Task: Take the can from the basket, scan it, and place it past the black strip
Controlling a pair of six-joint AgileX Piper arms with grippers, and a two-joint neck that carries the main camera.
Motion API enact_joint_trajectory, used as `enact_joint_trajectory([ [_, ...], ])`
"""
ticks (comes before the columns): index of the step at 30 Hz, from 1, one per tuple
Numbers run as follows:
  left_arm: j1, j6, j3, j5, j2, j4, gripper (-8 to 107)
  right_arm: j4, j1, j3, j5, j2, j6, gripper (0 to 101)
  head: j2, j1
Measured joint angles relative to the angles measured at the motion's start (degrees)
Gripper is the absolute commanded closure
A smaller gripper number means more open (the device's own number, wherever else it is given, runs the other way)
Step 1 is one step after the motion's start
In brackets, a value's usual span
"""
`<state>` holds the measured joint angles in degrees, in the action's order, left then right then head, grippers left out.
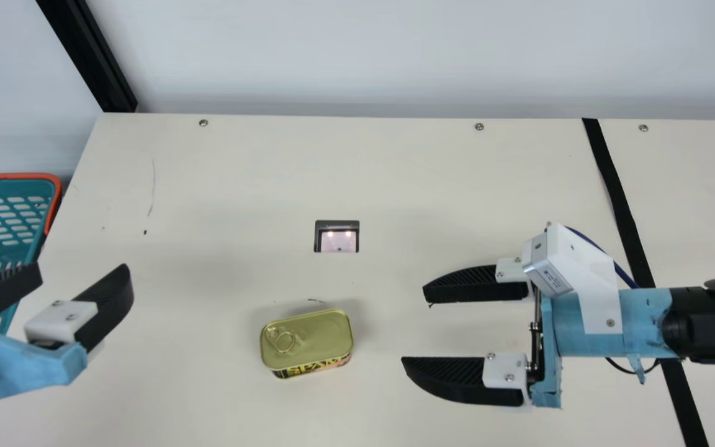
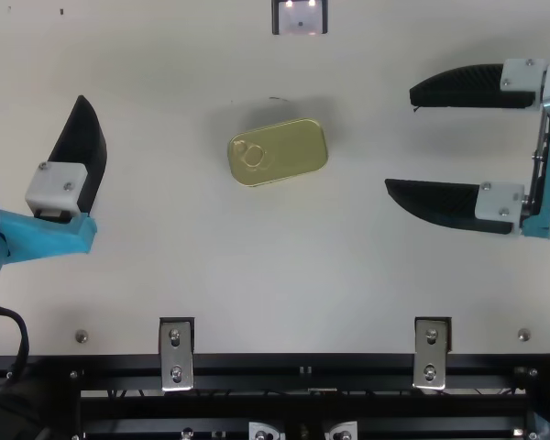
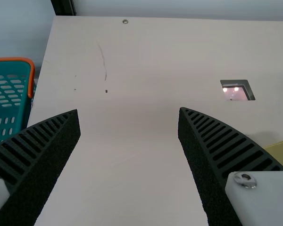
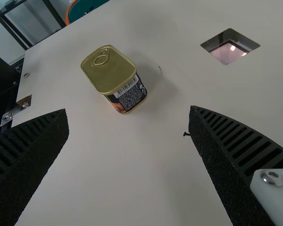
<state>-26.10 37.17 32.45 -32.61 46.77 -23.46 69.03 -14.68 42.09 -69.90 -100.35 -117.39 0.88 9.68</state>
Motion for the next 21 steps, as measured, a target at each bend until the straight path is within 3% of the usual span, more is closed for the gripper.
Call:
enact_joint_trajectory([
  [14, 0.0, 0.0, 0.0, 0.0, 0.0, 0.0, 9, -0.1, -0.7, -0.8, 0.3, -0.2, -1.3, 0, 0.0, 0.0],
  [21, 0.0, 0.0, 0.0, 0.0, 0.0, 0.0, 9, -1.9, 1.7, 1.8, 1.9, 4.0, 3.7, 0, 0.0, 0.0],
])
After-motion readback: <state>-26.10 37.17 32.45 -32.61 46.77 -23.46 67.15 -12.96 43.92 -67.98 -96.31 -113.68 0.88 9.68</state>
